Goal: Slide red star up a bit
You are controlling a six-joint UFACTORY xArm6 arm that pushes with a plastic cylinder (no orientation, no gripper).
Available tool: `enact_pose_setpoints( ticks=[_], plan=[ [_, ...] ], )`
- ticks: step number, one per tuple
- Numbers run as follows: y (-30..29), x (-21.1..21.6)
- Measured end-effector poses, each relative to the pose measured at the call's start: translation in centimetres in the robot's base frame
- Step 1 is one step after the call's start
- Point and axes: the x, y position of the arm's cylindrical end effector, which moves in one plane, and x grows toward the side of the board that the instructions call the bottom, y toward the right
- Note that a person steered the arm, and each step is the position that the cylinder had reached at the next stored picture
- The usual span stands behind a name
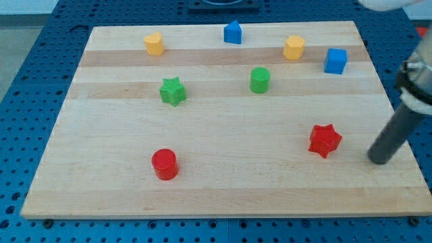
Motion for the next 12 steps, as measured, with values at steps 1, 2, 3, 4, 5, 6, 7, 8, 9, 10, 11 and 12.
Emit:
enact_pose_setpoints(
  ticks=[1, 2, 3, 4, 5, 6, 7, 8, 9, 10, 11, 12],
  plan=[
    [-1.8, 0.0],
    [-3.8, -0.1],
    [-5.0, -0.1],
    [-5.9, -0.1],
    [-6.4, -0.1],
    [-6.5, -0.1],
    [-7.7, -0.1],
    [-7.9, -0.1],
    [-8.4, -0.1],
    [-8.9, -0.1],
    [-8.9, -0.3],
    [-7.1, -2.0]
  ],
)
